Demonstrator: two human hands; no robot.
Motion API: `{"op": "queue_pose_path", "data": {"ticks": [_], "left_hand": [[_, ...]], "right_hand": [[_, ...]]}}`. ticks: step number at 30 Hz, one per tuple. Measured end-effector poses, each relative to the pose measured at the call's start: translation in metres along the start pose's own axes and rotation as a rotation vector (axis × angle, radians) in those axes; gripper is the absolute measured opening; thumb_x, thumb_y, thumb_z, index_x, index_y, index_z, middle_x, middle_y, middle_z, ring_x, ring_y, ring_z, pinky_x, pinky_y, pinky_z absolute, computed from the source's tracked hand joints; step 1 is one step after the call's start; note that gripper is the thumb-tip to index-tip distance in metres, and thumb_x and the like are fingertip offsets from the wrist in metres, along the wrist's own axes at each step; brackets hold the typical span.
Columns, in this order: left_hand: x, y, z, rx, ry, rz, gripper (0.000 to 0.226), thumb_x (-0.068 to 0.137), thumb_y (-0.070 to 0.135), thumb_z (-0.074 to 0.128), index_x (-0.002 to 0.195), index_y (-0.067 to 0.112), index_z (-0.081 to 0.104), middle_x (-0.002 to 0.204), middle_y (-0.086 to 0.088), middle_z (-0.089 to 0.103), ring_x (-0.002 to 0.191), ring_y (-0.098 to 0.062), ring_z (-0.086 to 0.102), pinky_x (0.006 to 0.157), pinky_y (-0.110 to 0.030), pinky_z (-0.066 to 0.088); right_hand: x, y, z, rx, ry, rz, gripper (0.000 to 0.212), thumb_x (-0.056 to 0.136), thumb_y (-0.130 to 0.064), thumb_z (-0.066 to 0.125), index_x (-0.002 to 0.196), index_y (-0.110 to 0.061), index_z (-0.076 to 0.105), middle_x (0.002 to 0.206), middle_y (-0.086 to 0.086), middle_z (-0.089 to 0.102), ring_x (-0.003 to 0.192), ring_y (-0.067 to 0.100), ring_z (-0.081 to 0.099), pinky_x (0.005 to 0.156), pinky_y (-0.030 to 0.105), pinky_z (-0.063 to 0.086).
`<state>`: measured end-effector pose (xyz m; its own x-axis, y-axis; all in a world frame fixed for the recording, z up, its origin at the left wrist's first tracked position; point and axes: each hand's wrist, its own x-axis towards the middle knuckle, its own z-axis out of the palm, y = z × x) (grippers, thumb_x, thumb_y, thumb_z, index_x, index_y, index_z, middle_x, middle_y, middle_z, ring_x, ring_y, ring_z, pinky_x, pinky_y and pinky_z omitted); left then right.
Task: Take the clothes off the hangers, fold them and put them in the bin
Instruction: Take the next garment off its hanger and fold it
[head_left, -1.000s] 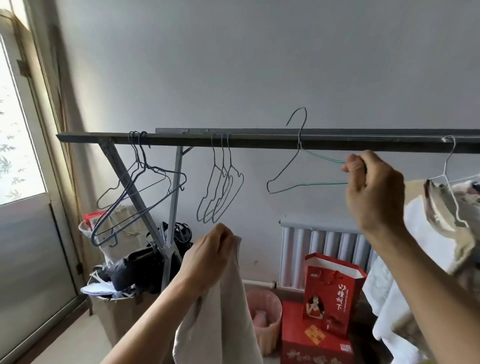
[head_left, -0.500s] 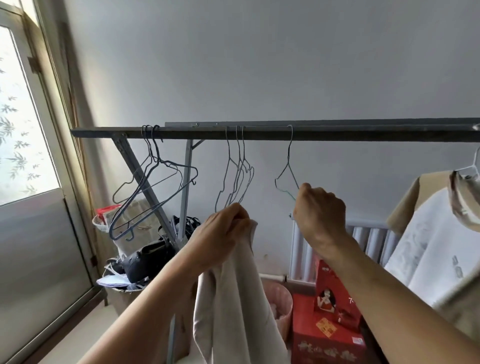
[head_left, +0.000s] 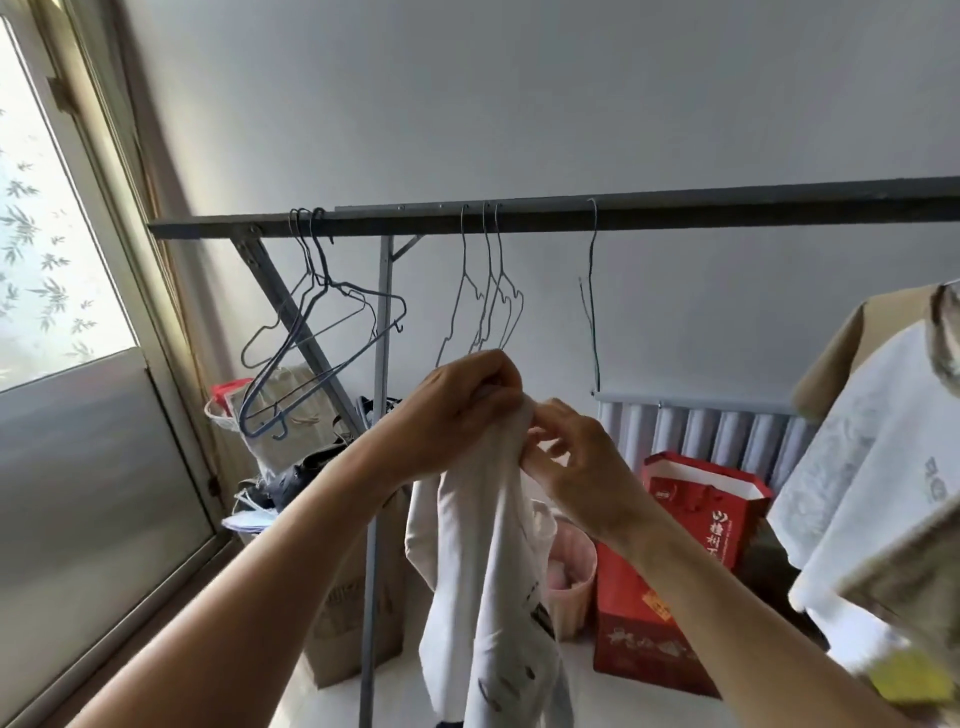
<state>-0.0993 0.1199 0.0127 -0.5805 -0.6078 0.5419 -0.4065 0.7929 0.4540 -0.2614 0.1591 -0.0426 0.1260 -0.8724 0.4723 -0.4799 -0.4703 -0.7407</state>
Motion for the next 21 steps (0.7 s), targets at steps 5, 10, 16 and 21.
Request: {"op": "queue_pose_path", "data": {"ticks": [5,10,16,21], "left_hand": [[-0.007,-0.003,-0.005,-0.057,0.047,-0.021,0.01,0.092,0.02,0.056,0.082,0.021,0.055,0.07,0.017,0.056,0.069,0.002,0.049,0.065,-0.015,0.04],[-0.019,-0.016,-0.026,-0.032,0.137,-0.067,0.01,0.092,0.022,0.055,0.082,0.024,0.057,0.071,0.014,0.057,0.067,0.003,0.05,0.063,-0.015,0.042],[-0.04,-0.028,-0.04,0.086,0.087,-0.22,0.013,0.096,0.014,0.059,0.084,0.017,0.062,0.074,0.005,0.061,0.064,0.004,0.05,0.06,-0.011,0.041],[-0.048,-0.033,-0.041,0.033,0.004,-0.337,0.015,0.091,0.037,0.064,0.083,0.026,0.071,0.075,0.006,0.069,0.067,-0.001,0.062,0.061,-0.02,0.05]], "right_hand": [[-0.011,0.016,0.002,-0.027,-0.123,0.092,0.016,0.087,-0.011,0.063,0.074,-0.018,0.059,0.071,-0.009,0.061,0.069,0.006,0.057,0.067,0.022,0.048],[-0.037,0.048,-0.018,-0.17,-0.223,0.237,0.033,0.081,-0.048,0.068,0.076,-0.016,0.061,0.07,-0.001,0.062,0.057,0.006,0.055,0.057,0.024,0.044],[-0.042,0.047,-0.068,0.207,-0.047,0.309,0.036,0.083,-0.042,0.057,0.073,-0.009,0.066,0.062,-0.007,0.063,0.058,0.004,0.057,0.056,0.017,0.043],[-0.039,0.032,-0.088,0.191,-0.108,0.336,0.065,0.089,-0.061,0.046,0.088,-0.001,0.072,0.083,0.015,0.073,0.076,0.018,0.069,0.071,0.024,0.049]]}}
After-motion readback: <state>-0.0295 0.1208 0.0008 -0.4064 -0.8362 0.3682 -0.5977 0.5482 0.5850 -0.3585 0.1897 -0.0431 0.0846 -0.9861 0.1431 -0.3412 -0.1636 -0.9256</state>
